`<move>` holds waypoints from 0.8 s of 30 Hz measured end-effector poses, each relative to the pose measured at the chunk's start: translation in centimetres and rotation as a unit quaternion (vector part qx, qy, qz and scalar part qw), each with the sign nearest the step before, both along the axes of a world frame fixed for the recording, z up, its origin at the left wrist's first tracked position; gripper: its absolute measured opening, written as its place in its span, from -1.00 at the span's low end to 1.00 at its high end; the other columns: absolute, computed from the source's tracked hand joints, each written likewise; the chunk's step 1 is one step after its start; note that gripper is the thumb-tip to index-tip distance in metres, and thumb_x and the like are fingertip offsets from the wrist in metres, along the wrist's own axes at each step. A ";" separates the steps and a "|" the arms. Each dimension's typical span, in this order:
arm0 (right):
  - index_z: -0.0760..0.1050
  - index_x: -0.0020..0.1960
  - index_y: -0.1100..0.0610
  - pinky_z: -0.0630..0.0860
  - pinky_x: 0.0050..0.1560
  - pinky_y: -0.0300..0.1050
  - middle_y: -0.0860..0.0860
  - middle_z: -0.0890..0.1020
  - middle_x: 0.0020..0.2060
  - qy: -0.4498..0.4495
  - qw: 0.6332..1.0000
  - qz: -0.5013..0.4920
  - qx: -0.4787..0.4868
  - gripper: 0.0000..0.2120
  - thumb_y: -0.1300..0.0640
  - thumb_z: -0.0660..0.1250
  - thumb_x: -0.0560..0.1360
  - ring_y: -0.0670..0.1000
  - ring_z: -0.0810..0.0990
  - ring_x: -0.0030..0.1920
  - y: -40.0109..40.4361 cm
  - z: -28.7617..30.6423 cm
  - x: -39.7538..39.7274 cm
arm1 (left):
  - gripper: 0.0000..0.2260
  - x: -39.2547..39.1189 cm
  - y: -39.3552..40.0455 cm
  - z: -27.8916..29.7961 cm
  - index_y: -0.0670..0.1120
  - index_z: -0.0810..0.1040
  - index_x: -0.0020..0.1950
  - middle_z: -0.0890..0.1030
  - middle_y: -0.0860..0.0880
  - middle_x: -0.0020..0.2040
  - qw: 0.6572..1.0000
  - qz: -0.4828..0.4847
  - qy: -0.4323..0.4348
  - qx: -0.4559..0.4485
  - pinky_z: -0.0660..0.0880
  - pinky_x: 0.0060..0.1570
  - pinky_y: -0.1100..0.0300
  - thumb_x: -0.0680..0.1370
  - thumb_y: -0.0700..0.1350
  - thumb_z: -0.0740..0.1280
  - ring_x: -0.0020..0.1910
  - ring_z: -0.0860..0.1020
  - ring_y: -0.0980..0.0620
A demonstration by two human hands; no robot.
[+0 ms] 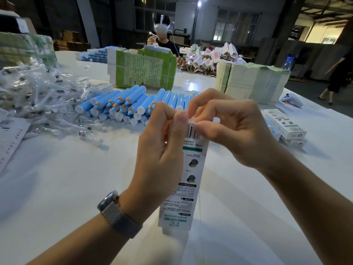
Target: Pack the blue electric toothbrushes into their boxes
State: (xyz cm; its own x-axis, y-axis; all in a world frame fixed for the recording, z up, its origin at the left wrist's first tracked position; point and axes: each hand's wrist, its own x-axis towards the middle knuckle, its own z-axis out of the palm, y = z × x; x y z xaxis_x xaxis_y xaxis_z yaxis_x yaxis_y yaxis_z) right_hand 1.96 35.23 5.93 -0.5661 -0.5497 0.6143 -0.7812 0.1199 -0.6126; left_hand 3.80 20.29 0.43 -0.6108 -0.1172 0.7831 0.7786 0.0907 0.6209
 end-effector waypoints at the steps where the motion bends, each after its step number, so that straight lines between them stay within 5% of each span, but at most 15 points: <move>1: 0.57 -0.14 0.18 0.55 -0.17 -0.04 0.17 0.56 -0.07 0.003 1.000 -0.005 -0.007 -0.95 0.23 0.34 0.49 -0.01 0.55 -0.03 -0.2 -0.3 0.0 | -0.80 0.0 0.0 0.0 0.07 0.31 -0.16 0.40 0.15 -0.33 1.000 0.004 -0.001 0.000 0.33 -0.39 0.35 0.66 0.01 0.13 -0.38 0.33 0.24; 7: 0.59 -0.05 0.12 0.57 -0.12 -0.01 0.07 0.62 -0.12 -0.038 0.993 -0.041 -0.104 -0.89 0.12 0.35 0.46 0.14 0.59 -0.11 -1.1 -1.3 -0.3 | -0.89 -0.3 -0.3 0.1 0.14 0.38 -0.06 0.47 0.11 -0.27 1.000 -0.007 -0.011 0.015 0.43 -0.40 0.10 0.64 0.08 0.15 -0.36 0.44 0.17; 10: 0.60 0.02 0.02 0.59 -0.14 0.01 0.10 0.62 -0.12 -0.091 0.987 -0.041 -0.124 -0.85 0.07 0.36 0.46 0.12 0.61 -0.15 -1.2 -1.5 -0.2 | -0.92 -0.4 -0.5 0.1 0.16 0.38 -0.01 0.52 0.13 -0.28 1.000 -0.013 -0.022 0.004 0.46 -0.41 0.13 0.61 0.13 0.17 -0.38 0.49 0.17; 13: 0.59 0.03 0.06 0.63 -0.07 0.08 0.13 0.66 -0.11 -0.063 0.990 -0.073 -0.099 -0.89 0.11 0.37 0.52 0.18 0.66 -0.08 -1.5 -2.0 -0.1 | -0.92 -0.4 -0.6 -0.1 0.14 0.38 0.00 0.56 0.16 -0.25 0.999 -0.033 -0.036 -0.001 0.50 -0.38 0.13 0.60 0.11 0.17 -0.36 0.52 0.18; 16: 0.60 -0.04 0.14 0.59 -0.13 -0.07 0.06 0.66 -0.17 0.002 0.988 -0.125 -0.088 -0.90 0.16 0.31 0.55 0.08 0.65 -0.12 -1.9 -2.1 0.1 | -0.94 -0.3 -0.5 -0.2 0.16 0.33 -0.05 0.52 0.13 -0.27 0.998 -0.050 -0.048 0.005 0.51 -0.40 -0.08 0.59 0.10 0.18 -0.38 0.51 0.11; 24: 0.54 -0.01 -0.02 0.59 -0.10 -0.21 -0.12 0.63 -0.08 -0.001 0.971 -0.222 -0.083 -0.99 0.08 0.34 0.58 -0.09 0.60 -0.06 -2.6 -1.1 0.6 | -0.92 -0.5 -0.1 0.4 0.08 0.36 -0.03 0.51 0.12 -0.25 0.993 -0.080 -0.074 0.054 0.53 -0.35 0.22 0.64 0.01 0.22 -0.31 0.55 0.12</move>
